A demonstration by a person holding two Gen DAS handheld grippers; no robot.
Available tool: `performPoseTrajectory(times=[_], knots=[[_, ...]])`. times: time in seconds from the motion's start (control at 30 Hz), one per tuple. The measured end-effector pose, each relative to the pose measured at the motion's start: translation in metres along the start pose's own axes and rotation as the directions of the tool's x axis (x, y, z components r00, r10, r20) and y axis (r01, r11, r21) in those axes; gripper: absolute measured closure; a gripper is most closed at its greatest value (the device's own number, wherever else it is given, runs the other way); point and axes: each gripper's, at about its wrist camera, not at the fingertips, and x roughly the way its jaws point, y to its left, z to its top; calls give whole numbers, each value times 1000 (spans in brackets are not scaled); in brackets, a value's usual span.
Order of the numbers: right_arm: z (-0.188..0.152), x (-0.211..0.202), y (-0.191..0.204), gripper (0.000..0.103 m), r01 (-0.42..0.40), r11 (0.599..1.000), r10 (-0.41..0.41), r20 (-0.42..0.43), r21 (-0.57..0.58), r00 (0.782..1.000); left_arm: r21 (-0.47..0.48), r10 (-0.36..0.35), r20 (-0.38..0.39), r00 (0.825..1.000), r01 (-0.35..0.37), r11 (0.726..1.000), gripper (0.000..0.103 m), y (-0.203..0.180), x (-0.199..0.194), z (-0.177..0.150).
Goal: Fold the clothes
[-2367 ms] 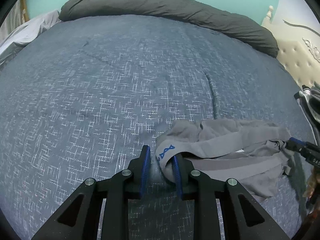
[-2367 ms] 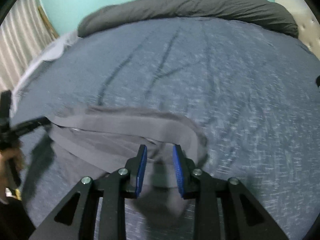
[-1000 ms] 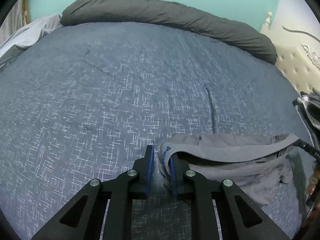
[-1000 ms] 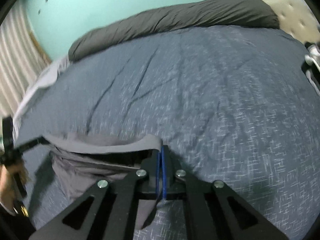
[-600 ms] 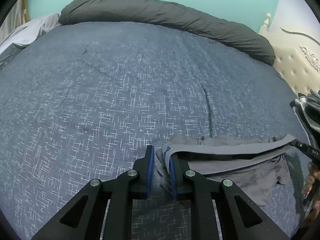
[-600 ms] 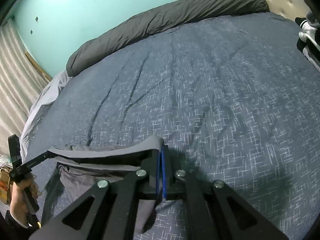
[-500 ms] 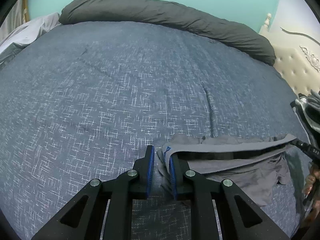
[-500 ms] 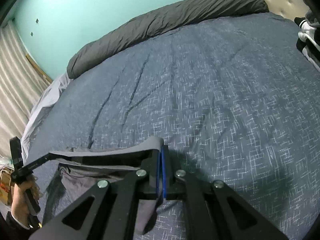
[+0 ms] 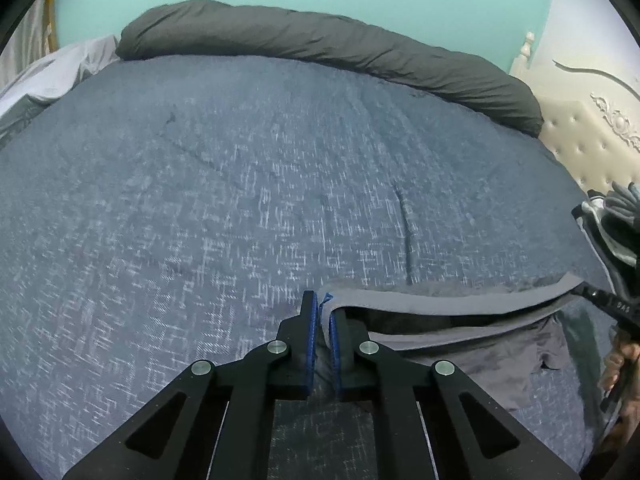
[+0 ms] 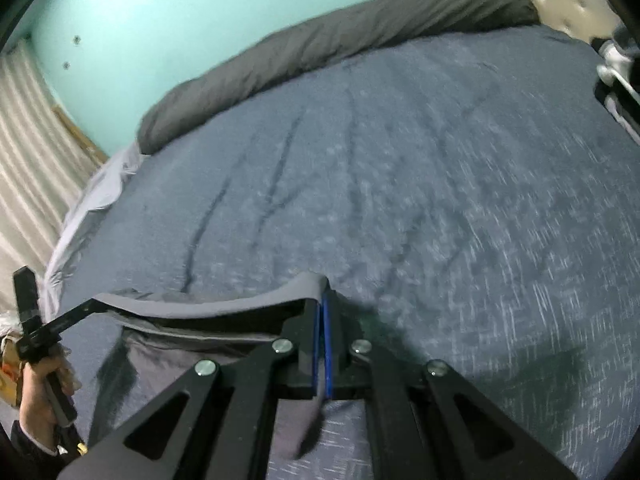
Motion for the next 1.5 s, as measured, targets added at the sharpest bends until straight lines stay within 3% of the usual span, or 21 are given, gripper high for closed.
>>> performPoseTrajectory(times=[0.17, 0.5, 0.7, 0.77, 0.87, 1.1, 1.3, 1.5], knots=[[-4, 18, -4, 101, 28, 999, -29, -60, -15, 998, 15, 6, -27, 1000, -5, 1000, 97, -3, 12, -4], [5, 19, 0, 101, 0, 1000, 0, -34, -24, 999, 4, 5, -33, 999, -5, 1000, 97, 3, 18, -1], [-7, 25, -4, 101, 32, 999, -35, -91, -31, 995, 4, -4, -46, 999, 4, 1000, 97, 1, 16, -6], [-11, 27, 3, 85, 77, 994, -86, -118, -79, 989, 4, -6, -53, 999, 6, 1000, 97, 1, 15, -8], [-14, 21, 18, 76, 118, 980, -136, -110, -158, 984, 6, -6, -56, 998, 6, 1000, 97, 0, 13, -9], [-13, 10, 52, 74, 186, 918, -228, -82, -350, 970, -2, -22, -64, 998, 22, 1000, 97, 3, 16, -9], [-13, 32, 100, 74, 106, 841, -206, -133, -531, 969, 4, -30, -66, 997, 30, 1000, 97, 1, 17, -9], [-21, 68, 134, 74, 30, 777, -198, -199, -629, 960, -7, -38, -59, 998, 38, 999, 97, 4, 15, -7]])
